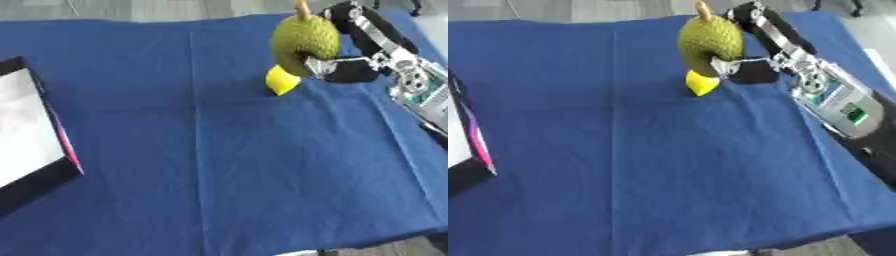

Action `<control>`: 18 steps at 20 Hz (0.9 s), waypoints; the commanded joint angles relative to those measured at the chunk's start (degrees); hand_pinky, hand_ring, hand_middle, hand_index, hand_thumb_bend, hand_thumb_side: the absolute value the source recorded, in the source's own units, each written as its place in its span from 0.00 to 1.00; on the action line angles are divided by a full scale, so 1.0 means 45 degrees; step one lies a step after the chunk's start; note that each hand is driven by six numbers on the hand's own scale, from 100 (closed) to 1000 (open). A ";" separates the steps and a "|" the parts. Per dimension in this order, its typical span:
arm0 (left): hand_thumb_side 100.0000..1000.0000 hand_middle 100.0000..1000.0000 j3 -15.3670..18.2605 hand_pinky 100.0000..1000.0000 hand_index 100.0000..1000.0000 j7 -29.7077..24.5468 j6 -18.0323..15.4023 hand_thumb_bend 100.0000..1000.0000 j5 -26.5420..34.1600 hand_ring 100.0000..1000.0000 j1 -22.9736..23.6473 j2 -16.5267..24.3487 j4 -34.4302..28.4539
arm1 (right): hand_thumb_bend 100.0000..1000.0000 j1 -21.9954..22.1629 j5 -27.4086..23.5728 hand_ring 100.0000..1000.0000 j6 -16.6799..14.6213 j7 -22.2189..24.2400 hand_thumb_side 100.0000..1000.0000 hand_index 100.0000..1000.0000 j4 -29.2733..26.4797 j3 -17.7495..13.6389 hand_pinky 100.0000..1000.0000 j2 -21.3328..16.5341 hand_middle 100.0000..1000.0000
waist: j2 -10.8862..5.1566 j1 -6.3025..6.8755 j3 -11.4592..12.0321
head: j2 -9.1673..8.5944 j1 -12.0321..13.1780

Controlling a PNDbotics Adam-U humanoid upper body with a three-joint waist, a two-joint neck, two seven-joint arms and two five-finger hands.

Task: Pick up the objects with one hand, pass them to the other hand, and then place them into the box on the other side of the table.

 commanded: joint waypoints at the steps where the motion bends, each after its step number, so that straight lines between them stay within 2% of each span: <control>1: 0.53 0.58 0.0239 1.00 0.64 0.0131 -0.0024 0.00 0.0246 0.73 -0.0390 0.0429 -0.0308 | 0.00 -0.0464 -0.0185 0.52 -0.0007 -0.0279 0.00 0.50 -0.0192 0.0241 0.68 0.0049 0.32 | -0.0432 0.0212 0.0025 | 0.0015 -0.0003; 9: 0.52 0.58 0.0121 1.00 0.64 0.0152 -0.0143 0.00 0.0484 0.73 -0.0729 0.0344 -0.0582 | 0.01 -0.1858 -0.0300 0.51 0.0395 -0.0326 0.00 0.51 -0.0192 0.1400 0.68 0.0637 0.33 | -0.0327 0.0278 0.0144 | -0.0007 0.0016; 18: 0.50 0.59 -0.0390 1.00 0.65 -0.0146 -0.0524 0.00 0.0438 0.74 -0.1438 -0.0001 -0.0910 | 0.00 -0.2718 0.0364 0.52 0.1014 -0.0241 0.00 0.51 -0.0192 0.2406 0.68 0.1091 0.33 | -0.0357 0.0253 0.0339 | -0.0048 -0.0094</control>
